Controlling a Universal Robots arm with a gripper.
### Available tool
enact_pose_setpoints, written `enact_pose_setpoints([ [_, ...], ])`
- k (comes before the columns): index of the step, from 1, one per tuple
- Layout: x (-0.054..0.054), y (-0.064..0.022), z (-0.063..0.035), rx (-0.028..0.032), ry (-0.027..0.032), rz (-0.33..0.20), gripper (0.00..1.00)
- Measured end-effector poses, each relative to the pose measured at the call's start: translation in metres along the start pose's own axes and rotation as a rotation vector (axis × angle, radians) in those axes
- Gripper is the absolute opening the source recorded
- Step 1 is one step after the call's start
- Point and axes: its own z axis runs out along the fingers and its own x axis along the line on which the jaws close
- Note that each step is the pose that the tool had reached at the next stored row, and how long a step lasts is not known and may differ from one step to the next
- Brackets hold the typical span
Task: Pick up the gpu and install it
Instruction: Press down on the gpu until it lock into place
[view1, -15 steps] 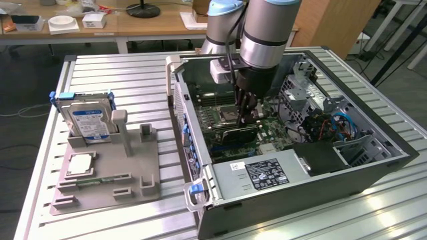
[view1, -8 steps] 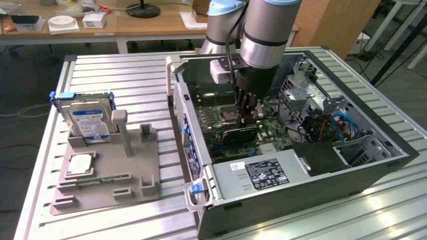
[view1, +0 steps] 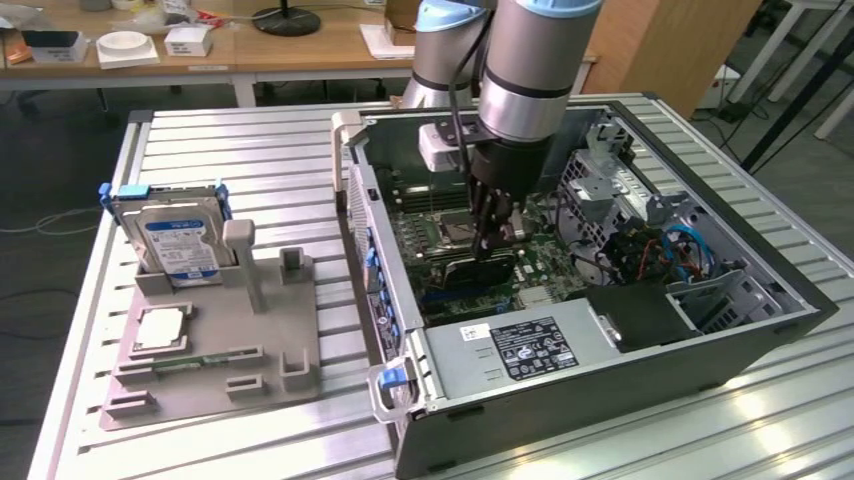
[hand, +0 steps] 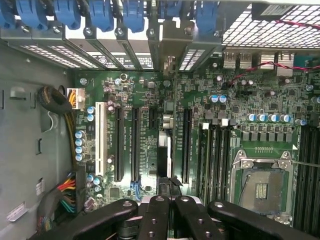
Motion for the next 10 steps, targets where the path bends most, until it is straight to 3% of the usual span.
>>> enact_pose_setpoints([
  [10,-0.0001,0.0006,0.0054,-0.0001,0.001,0.0,0.11],
])
